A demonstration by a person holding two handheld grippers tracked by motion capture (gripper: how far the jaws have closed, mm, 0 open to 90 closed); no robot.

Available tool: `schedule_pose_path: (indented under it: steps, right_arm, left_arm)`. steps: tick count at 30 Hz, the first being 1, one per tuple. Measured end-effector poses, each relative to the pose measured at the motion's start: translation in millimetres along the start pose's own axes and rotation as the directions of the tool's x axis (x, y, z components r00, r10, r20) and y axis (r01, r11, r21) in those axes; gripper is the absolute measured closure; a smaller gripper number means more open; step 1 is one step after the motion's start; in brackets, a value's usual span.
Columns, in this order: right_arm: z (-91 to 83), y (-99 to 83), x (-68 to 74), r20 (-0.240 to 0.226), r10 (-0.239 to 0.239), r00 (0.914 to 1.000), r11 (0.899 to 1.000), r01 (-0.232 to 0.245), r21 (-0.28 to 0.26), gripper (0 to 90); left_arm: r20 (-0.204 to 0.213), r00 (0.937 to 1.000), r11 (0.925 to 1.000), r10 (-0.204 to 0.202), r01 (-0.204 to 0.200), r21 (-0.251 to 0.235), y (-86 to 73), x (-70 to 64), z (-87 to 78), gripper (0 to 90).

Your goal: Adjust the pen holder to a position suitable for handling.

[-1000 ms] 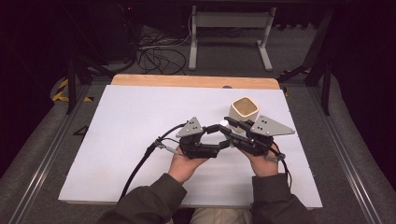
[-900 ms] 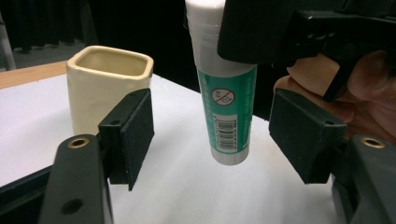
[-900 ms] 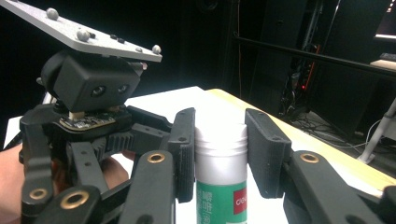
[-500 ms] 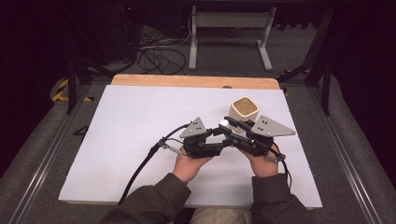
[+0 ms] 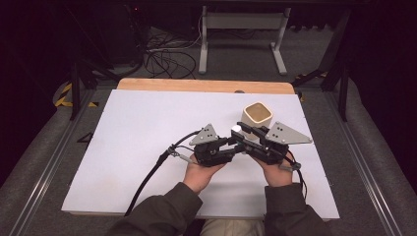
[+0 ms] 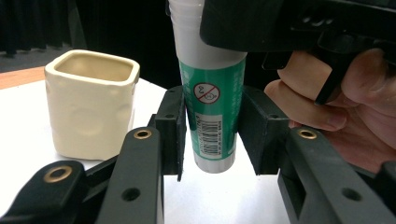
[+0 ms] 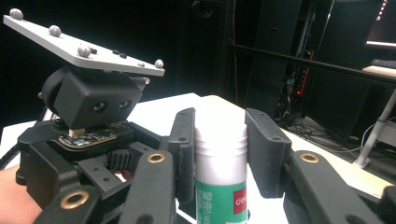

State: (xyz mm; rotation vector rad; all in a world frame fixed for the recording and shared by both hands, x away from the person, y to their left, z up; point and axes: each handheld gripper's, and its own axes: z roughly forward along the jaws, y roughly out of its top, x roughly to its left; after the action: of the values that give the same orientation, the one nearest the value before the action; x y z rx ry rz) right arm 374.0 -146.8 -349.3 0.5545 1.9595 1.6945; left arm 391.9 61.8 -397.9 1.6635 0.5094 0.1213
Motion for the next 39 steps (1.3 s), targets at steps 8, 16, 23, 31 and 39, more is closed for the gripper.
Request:
schedule_pose_path:
  steps: [8,16,23,31,39]
  right_arm:
    - [-1.5,-0.1,-0.3,0.008,0.005,1.0000,1.000,-0.005,-0.012,65.7]
    - [-3.1,0.2,-1.3,0.007,0.005,1.0000,1.000,-0.005,-0.018,65.6]
    - [-1.2,0.5,-1.6,-0.013,0.008,0.9999,1.000,-0.008,-0.015,64.2]
    - [0.7,0.9,-1.8,-0.022,0.033,0.9992,0.999,-0.034,-0.023,58.6]
    - [-4.3,2.7,-5.4,-0.004,0.065,0.9979,0.997,-0.065,-0.048,45.7]
  left_arm:
    - [0.011,0.9999,0.9999,-0.011,0.011,-0.006,0.9,1.0,1.1,64.4]
    - [0.004,0.9999,0.9998,0.013,-0.013,0.012,3.8,1.8,1.2,65.1]
    - [-0.012,0.9994,0.9993,0.033,-0.033,0.019,4.5,2.0,-0.7,65.2]
    - [-0.021,0.9985,0.9985,0.050,-0.050,0.024,4.8,0.6,-1.4,65.3]
    - [-0.046,0.9979,0.9987,0.045,-0.044,0.026,7.1,7.8,-4.2,65.3]
